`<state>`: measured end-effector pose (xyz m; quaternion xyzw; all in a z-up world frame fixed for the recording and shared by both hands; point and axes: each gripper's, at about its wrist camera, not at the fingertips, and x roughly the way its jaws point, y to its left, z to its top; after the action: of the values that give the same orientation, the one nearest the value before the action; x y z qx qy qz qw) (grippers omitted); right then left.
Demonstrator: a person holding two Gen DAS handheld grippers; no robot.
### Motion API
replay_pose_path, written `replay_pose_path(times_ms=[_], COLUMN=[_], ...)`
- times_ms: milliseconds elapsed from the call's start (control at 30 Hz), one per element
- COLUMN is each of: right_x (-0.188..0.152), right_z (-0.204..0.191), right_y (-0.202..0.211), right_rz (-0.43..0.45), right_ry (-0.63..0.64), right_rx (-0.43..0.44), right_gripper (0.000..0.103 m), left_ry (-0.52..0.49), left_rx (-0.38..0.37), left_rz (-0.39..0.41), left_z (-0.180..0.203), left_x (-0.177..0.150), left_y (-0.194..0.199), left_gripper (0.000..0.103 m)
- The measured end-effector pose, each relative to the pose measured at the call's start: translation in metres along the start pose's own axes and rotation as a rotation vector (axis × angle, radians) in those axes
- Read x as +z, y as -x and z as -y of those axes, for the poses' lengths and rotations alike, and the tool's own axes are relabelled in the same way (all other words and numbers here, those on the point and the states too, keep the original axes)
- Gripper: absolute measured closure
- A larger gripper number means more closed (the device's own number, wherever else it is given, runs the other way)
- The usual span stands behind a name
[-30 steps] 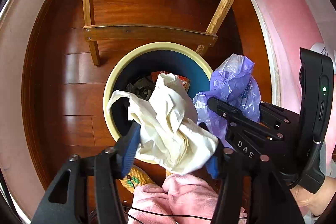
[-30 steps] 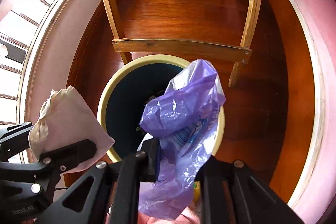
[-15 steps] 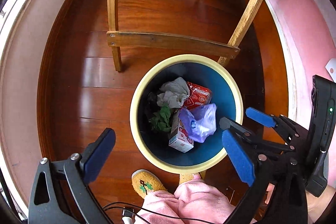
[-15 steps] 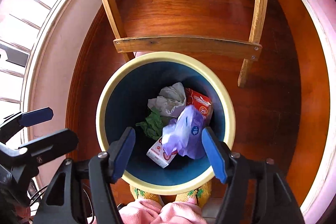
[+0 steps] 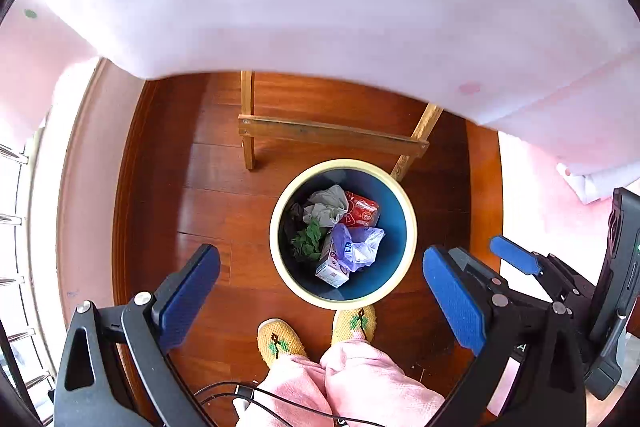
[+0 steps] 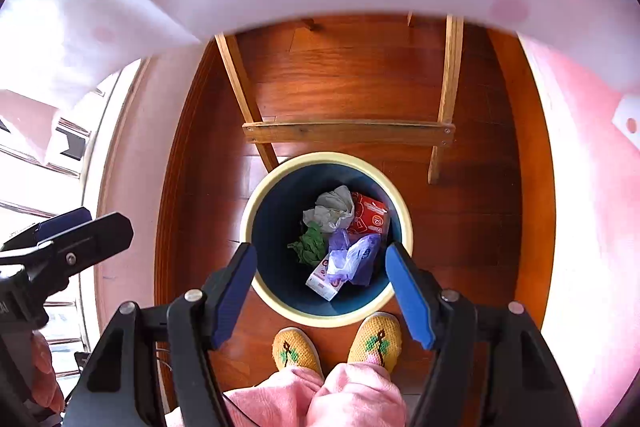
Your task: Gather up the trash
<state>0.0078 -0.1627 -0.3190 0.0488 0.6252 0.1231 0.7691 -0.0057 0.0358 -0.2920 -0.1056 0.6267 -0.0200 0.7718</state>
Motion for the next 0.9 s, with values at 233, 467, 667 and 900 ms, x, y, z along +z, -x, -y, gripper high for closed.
replay_pose_path(times_ms=[233,467,667,900], right_x=[0.018,0.043,0.062,0.082], right_z=[-0.015,-0.032,-0.042,-0.053], right_y=[0.097,0.19,0.259,0.324], right_rz=[0.063,0.157,0.245,0.368], right_ry=[-0.027,-0.023,-0.026,-0.014], right_rx=[0.004,-0.022,-0.034,-0.063], right_gripper=[0.035,0.035,0.035,0.035], left_ry=[-0.021,-0.039,-0.096,-0.148], left_rx=[-0.005,-0.007,0.022,0.063], left_rz=[0.071,0.18,0.276,0.354], left_z=[0.017,0.032,0.051,0.075], left_x=[0.022,0.049,0.065,0.065], left_y=[0.1,0.198,0.265,0.317], left_gripper=[0.002,0.002,0.002,0.002])
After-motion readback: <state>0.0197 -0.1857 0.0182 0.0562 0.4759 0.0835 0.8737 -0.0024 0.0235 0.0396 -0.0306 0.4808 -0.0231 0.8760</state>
